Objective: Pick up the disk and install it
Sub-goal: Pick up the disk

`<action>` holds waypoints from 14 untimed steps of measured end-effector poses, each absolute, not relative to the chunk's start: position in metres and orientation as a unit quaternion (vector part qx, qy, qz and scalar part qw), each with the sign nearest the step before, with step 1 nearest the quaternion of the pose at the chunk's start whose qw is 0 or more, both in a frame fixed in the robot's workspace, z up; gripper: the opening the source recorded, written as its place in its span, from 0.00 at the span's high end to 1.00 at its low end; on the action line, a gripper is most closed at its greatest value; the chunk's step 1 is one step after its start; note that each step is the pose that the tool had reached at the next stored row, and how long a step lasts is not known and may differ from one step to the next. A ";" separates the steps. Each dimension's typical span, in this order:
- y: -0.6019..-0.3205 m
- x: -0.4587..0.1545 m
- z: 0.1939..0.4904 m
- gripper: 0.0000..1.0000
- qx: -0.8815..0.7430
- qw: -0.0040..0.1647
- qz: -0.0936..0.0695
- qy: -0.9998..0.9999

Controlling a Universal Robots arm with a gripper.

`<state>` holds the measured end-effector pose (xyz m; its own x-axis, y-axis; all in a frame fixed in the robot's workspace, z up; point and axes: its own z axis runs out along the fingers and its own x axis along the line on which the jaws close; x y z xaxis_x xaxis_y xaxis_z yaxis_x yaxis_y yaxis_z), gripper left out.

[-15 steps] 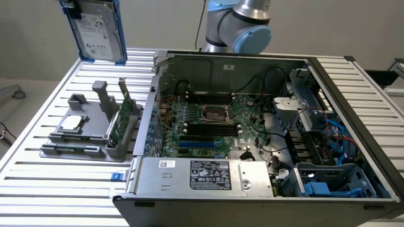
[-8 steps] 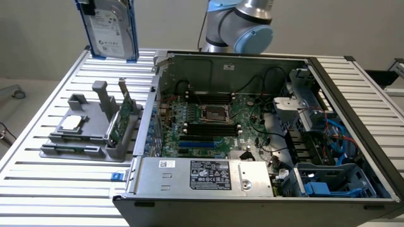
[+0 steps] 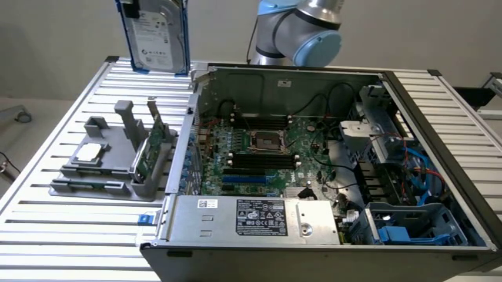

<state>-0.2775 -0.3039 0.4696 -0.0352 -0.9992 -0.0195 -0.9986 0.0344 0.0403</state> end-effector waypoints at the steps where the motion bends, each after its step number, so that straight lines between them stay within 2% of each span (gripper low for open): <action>1: -0.304 -0.273 0.470 0.67 0.695 0.007 -0.021 -0.719; 14: -0.311 -0.214 0.471 0.67 0.695 0.005 -0.023 -0.719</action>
